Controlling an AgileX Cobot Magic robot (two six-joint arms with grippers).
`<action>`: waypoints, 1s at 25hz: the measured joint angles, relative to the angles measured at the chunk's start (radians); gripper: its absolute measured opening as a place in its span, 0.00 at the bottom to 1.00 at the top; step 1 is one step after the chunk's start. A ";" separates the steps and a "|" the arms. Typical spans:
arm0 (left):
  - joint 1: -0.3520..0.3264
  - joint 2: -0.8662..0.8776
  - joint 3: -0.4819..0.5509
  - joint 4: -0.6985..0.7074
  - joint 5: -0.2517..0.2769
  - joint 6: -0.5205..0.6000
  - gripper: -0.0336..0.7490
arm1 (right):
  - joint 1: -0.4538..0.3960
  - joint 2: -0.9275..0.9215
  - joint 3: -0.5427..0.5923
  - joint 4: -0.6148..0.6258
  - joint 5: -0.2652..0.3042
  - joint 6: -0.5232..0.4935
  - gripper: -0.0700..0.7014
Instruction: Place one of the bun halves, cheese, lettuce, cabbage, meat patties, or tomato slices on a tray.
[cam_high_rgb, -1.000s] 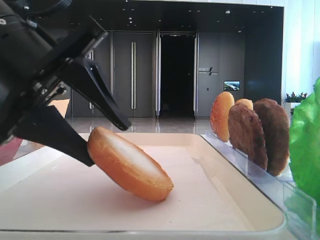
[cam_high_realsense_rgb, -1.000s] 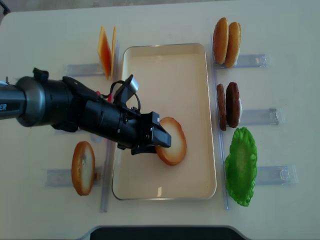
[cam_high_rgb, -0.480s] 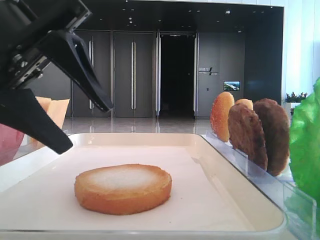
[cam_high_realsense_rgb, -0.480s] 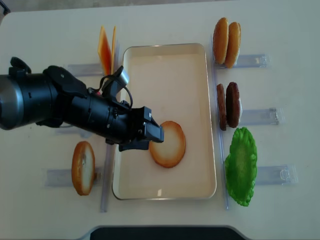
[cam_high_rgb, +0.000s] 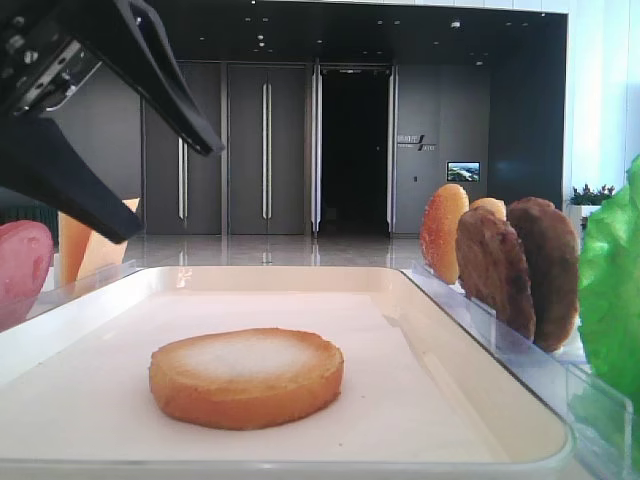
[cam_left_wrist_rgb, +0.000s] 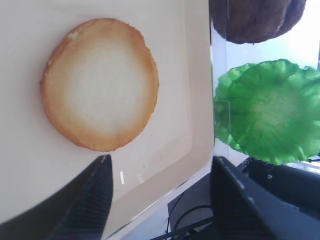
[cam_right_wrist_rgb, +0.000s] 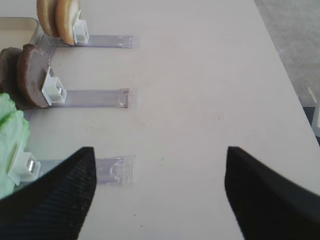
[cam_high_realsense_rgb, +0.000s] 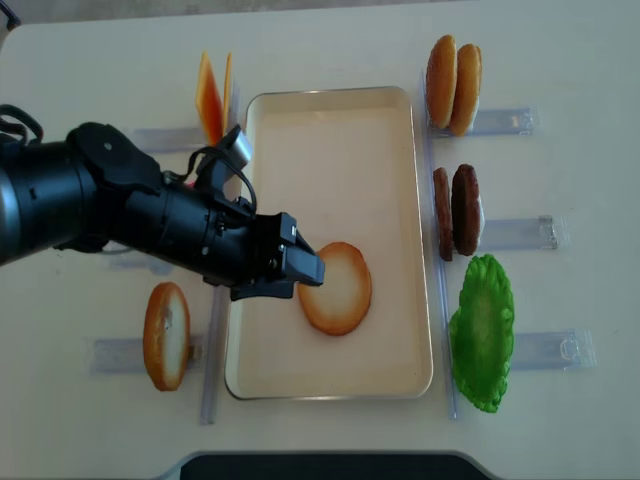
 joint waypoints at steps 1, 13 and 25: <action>0.000 -0.017 0.000 0.013 0.000 -0.015 0.64 | 0.000 0.000 0.000 0.000 0.000 0.000 0.79; 0.000 -0.205 -0.165 0.566 0.241 -0.464 0.64 | 0.000 0.000 0.000 0.000 0.000 0.001 0.79; 0.000 -0.249 -0.291 1.018 0.503 -0.634 0.64 | 0.000 0.000 0.000 0.000 0.000 0.001 0.79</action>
